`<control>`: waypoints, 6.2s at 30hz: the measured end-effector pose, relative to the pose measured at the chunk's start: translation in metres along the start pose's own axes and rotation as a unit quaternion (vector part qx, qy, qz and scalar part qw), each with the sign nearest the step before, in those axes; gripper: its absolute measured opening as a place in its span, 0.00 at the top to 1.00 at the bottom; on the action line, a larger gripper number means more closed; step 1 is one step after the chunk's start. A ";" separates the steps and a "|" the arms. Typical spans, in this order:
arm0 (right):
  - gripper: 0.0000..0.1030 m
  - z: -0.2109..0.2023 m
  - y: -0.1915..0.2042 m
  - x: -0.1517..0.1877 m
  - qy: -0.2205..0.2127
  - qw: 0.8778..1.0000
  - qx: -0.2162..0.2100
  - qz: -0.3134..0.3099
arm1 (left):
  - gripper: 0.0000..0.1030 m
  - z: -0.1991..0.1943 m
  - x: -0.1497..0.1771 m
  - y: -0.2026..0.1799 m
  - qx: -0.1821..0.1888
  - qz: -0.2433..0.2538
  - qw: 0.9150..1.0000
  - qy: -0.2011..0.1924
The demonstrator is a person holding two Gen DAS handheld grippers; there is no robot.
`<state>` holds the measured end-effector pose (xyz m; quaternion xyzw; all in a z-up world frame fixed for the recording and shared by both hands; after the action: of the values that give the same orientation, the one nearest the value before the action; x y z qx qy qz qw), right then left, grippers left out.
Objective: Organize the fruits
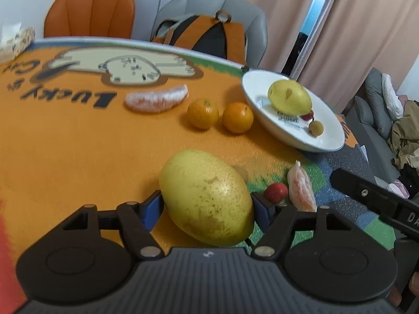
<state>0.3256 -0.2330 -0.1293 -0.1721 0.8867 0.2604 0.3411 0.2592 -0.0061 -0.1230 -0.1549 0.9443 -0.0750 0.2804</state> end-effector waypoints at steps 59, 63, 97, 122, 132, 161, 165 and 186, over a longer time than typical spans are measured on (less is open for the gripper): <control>0.06 -0.012 -0.072 -0.011 -0.065 0.994 0.015 0.091 | 0.28 0.055 -0.110 -0.091 0.002 0.094 0.994 -0.057; 0.06 -0.018 -0.066 -0.012 -0.069 0.994 0.014 0.086 | 0.28 0.041 -0.104 -0.078 -0.003 0.082 0.995 -0.054; 0.01 -0.059 0.001 -0.002 -0.051 0.997 0.031 0.047 | 0.09 -0.047 -0.038 -0.008 0.021 0.023 0.998 -0.054; 0.01 -0.039 0.042 0.013 -0.015 0.998 0.065 0.006 | 0.09 -0.049 -0.012 0.047 0.051 0.003 0.997 -0.052; 0.21 -0.015 0.064 0.015 0.013 0.999 0.045 -0.022 | 0.14 -0.037 -0.008 0.050 0.062 0.025 0.997 -0.042; 0.74 0.031 0.051 0.013 0.041 0.999 0.017 -0.015 | 0.28 0.010 -0.020 0.042 0.071 0.026 0.997 -0.011; 0.74 0.023 0.049 0.009 0.031 0.999 0.020 -0.017 | 0.28 0.011 -0.019 0.032 0.075 0.033 0.997 -0.012; 0.74 0.007 0.029 0.010 0.017 0.999 0.032 0.002 | 0.51 0.029 -0.015 -0.007 0.074 0.062 0.995 -0.006</control>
<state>0.3081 -0.2068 -0.1310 -0.1635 0.9005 0.2301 0.3309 0.2885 -0.0093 -0.1376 -0.0748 0.9424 -0.1265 0.3006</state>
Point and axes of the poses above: each gripper's, at about its wrist camera, not at the fingertips, and z roughly the way its jaws point, y to its left, x to its underside, the point moved 3 cm from there along z, roughly the way its jaws point, and after that the axes turned 11 degrees about y, right-handed, at the moved point
